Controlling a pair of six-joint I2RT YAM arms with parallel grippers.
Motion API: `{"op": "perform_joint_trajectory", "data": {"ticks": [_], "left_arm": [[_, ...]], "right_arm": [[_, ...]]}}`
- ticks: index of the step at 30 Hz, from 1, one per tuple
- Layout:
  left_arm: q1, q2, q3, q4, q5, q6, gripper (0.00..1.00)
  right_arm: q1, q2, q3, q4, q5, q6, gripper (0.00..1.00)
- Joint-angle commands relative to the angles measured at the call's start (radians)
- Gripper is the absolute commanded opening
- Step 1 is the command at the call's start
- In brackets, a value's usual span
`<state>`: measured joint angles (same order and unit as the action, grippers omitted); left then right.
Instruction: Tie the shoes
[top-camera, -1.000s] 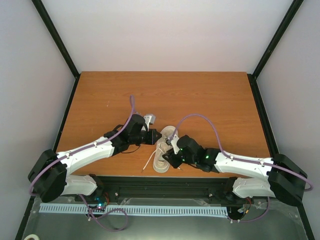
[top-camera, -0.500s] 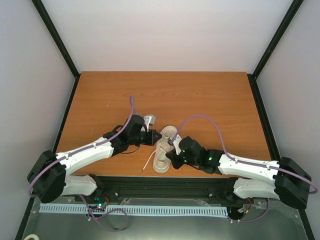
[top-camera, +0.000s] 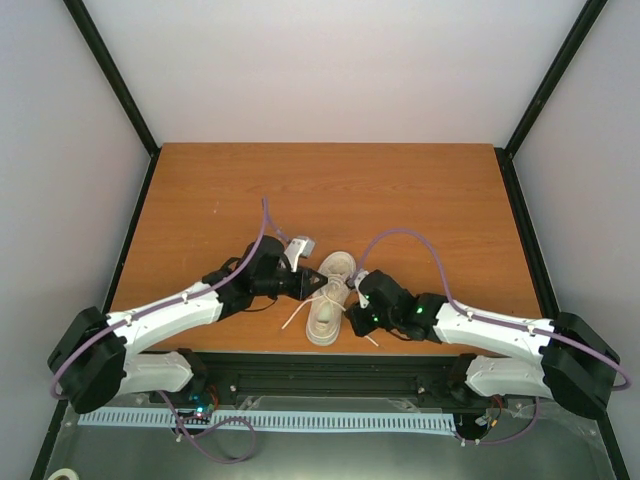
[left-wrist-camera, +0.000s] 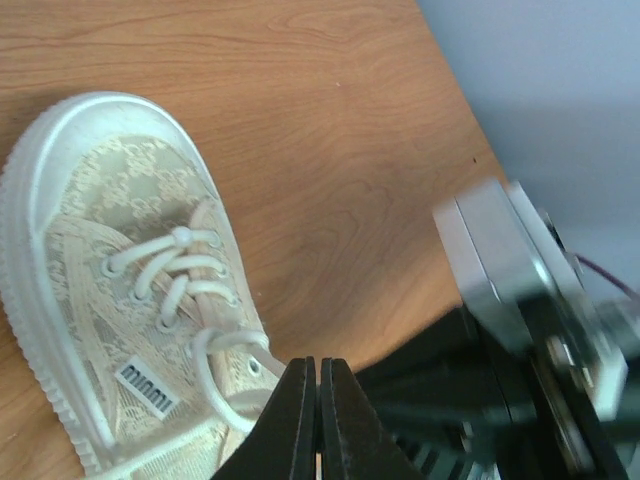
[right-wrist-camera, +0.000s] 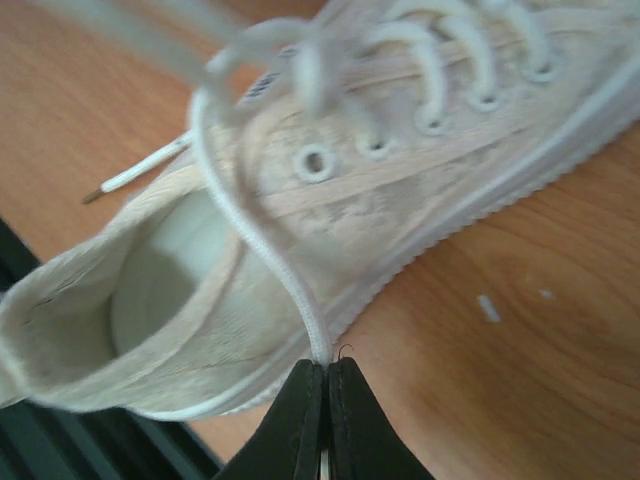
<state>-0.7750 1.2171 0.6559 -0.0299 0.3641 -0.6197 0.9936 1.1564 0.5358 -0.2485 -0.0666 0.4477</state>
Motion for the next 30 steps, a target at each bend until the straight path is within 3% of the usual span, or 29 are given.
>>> {"op": "perform_joint_trajectory", "data": {"ticks": [1,8,21,23,27,30], "left_arm": [[-0.04,-0.051,-0.03,0.046,0.052,0.083,0.01],[-0.104,-0.047,-0.085,0.014,0.047,0.113,0.01],[-0.107,-0.101,-0.146,-0.054,0.007,0.136,0.02],[-0.107,-0.121,-0.145,-0.067,0.0,0.134,0.08],[-0.106,-0.21,-0.138,-0.124,-0.103,0.098,0.35],[-0.097,-0.286,-0.116,-0.19,-0.188,0.061,0.5]], "right_arm": [[-0.076,-0.019,0.035,-0.037,-0.033,0.024,0.03],[-0.127,-0.009,0.105,-0.018,-0.037,0.001,0.03],[-0.126,0.07,0.121,0.105,-0.129,-0.018,0.03],[-0.127,0.088,0.119,0.107,-0.126,-0.017,0.03],[-0.127,0.098,0.111,0.106,-0.122,-0.012,0.03],[-0.125,0.097,0.106,0.104,-0.116,-0.013,0.03]]}}
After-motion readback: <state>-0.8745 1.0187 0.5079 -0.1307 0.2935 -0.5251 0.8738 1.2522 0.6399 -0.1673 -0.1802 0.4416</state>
